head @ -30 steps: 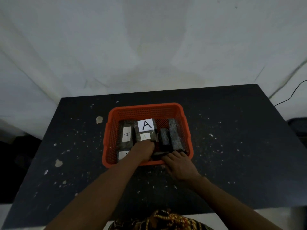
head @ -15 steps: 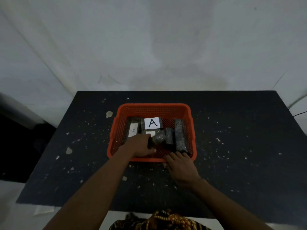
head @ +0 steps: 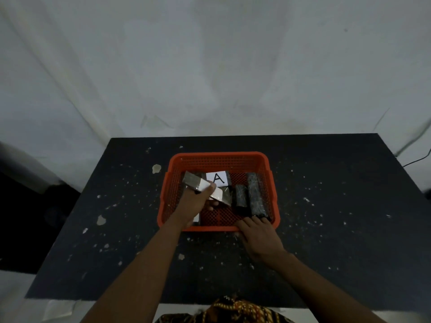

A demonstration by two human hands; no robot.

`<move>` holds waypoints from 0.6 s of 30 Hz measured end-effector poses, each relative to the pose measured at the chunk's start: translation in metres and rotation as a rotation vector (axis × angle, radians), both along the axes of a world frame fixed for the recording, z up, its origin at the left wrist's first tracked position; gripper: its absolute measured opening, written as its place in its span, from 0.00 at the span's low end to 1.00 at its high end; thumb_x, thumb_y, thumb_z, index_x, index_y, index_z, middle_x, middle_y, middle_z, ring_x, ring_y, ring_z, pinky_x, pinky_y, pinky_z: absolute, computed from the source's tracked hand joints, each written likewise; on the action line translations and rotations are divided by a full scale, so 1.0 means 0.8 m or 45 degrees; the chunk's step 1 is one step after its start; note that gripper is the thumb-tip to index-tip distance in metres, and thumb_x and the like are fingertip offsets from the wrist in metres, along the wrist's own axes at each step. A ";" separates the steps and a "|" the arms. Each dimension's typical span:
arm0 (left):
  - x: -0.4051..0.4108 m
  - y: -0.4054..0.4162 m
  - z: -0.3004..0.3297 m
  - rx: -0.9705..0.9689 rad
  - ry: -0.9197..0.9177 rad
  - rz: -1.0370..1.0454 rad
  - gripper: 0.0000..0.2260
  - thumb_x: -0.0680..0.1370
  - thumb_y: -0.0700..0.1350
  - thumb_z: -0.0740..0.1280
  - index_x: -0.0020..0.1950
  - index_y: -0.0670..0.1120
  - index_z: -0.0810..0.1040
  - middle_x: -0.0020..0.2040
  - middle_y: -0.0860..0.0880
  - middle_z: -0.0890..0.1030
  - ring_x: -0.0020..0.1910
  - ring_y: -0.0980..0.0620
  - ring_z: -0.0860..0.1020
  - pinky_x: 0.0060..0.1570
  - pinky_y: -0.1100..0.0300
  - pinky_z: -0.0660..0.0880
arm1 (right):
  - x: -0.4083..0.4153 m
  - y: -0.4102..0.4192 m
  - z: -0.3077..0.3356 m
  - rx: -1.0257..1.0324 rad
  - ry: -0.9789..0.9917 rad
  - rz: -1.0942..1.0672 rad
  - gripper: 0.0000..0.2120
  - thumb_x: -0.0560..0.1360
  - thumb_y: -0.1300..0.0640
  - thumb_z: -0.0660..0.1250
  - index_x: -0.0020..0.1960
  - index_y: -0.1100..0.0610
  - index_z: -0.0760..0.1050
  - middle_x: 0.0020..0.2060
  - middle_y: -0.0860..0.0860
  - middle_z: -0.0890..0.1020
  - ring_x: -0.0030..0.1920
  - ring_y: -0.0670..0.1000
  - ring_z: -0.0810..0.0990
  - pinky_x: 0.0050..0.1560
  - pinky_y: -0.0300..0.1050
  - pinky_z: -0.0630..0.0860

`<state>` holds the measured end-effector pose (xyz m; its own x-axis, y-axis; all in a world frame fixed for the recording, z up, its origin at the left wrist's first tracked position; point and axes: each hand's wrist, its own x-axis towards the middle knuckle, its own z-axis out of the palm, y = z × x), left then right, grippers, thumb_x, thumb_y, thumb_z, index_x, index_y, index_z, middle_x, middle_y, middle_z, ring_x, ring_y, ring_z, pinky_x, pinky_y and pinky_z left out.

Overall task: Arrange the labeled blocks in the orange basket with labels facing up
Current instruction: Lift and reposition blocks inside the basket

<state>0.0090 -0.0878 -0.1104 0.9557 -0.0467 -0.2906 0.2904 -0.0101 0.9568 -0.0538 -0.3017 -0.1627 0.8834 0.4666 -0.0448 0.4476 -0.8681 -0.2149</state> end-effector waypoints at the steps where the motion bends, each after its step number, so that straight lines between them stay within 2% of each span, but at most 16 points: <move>1: -0.001 0.000 0.001 -0.110 0.053 0.027 0.13 0.80 0.51 0.66 0.57 0.43 0.79 0.49 0.42 0.85 0.43 0.44 0.84 0.36 0.56 0.80 | 0.000 0.000 0.001 -0.007 -0.011 -0.002 0.16 0.79 0.44 0.50 0.60 0.47 0.71 0.55 0.48 0.78 0.53 0.51 0.75 0.55 0.51 0.69; 4: -0.003 0.005 0.004 -0.360 0.190 0.090 0.17 0.82 0.51 0.59 0.59 0.41 0.79 0.48 0.39 0.85 0.43 0.40 0.83 0.39 0.53 0.80 | 0.001 0.002 0.004 -0.025 -0.030 -0.009 0.15 0.80 0.45 0.52 0.60 0.48 0.71 0.54 0.48 0.79 0.52 0.52 0.76 0.53 0.51 0.69; 6: -0.004 0.008 0.004 -0.388 0.214 0.089 0.15 0.81 0.47 0.59 0.58 0.39 0.78 0.48 0.37 0.85 0.43 0.39 0.83 0.40 0.52 0.81 | -0.001 0.003 0.004 -0.025 -0.036 -0.019 0.15 0.80 0.45 0.52 0.61 0.47 0.71 0.53 0.49 0.79 0.51 0.53 0.76 0.52 0.52 0.69; 9: -0.007 0.010 0.004 -0.260 0.199 0.029 0.09 0.79 0.38 0.63 0.57 0.39 0.77 0.52 0.36 0.83 0.44 0.44 0.83 0.42 0.54 0.80 | -0.001 0.004 0.003 -0.039 -0.026 -0.042 0.15 0.80 0.45 0.52 0.60 0.47 0.71 0.53 0.48 0.79 0.51 0.52 0.76 0.52 0.51 0.69; 11: -0.007 0.011 0.004 -0.156 0.184 -0.001 0.08 0.79 0.36 0.64 0.57 0.43 0.77 0.56 0.41 0.83 0.50 0.48 0.82 0.46 0.56 0.80 | -0.001 0.005 0.003 -0.036 -0.027 -0.051 0.15 0.80 0.45 0.53 0.60 0.48 0.72 0.52 0.48 0.79 0.50 0.52 0.76 0.52 0.51 0.69; 13: -0.008 0.011 0.005 -0.123 0.141 0.018 0.12 0.78 0.34 0.65 0.59 0.48 0.74 0.58 0.44 0.81 0.56 0.49 0.81 0.48 0.57 0.80 | -0.001 0.005 0.002 -0.046 -0.028 -0.056 0.14 0.80 0.44 0.53 0.59 0.47 0.72 0.51 0.48 0.79 0.50 0.52 0.75 0.52 0.50 0.68; 15: -0.008 0.012 0.006 -0.125 0.091 0.110 0.18 0.78 0.31 0.65 0.64 0.46 0.69 0.59 0.43 0.79 0.58 0.46 0.80 0.51 0.52 0.81 | -0.003 0.005 0.003 -0.058 -0.023 -0.061 0.15 0.80 0.44 0.51 0.60 0.47 0.71 0.52 0.47 0.79 0.50 0.51 0.75 0.53 0.50 0.68; 16: -0.008 0.013 0.006 -0.124 0.073 0.159 0.20 0.77 0.31 0.66 0.66 0.44 0.66 0.59 0.43 0.78 0.57 0.45 0.80 0.49 0.50 0.82 | -0.003 0.005 0.003 -0.062 -0.020 -0.061 0.15 0.80 0.44 0.51 0.60 0.47 0.71 0.52 0.47 0.78 0.50 0.51 0.74 0.53 0.50 0.68; 18: -0.008 0.016 0.009 0.020 -0.013 0.148 0.21 0.76 0.33 0.67 0.65 0.46 0.65 0.57 0.46 0.78 0.52 0.50 0.82 0.43 0.56 0.83 | -0.004 0.006 0.006 -0.066 -0.014 -0.058 0.15 0.80 0.44 0.50 0.60 0.47 0.71 0.53 0.47 0.78 0.51 0.51 0.74 0.54 0.50 0.68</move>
<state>0.0030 -0.0752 -0.1033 0.9573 0.0689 -0.2807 0.2809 0.0077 0.9597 -0.0568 -0.2970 -0.1580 0.9042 0.4232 -0.0577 0.4096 -0.8974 -0.1643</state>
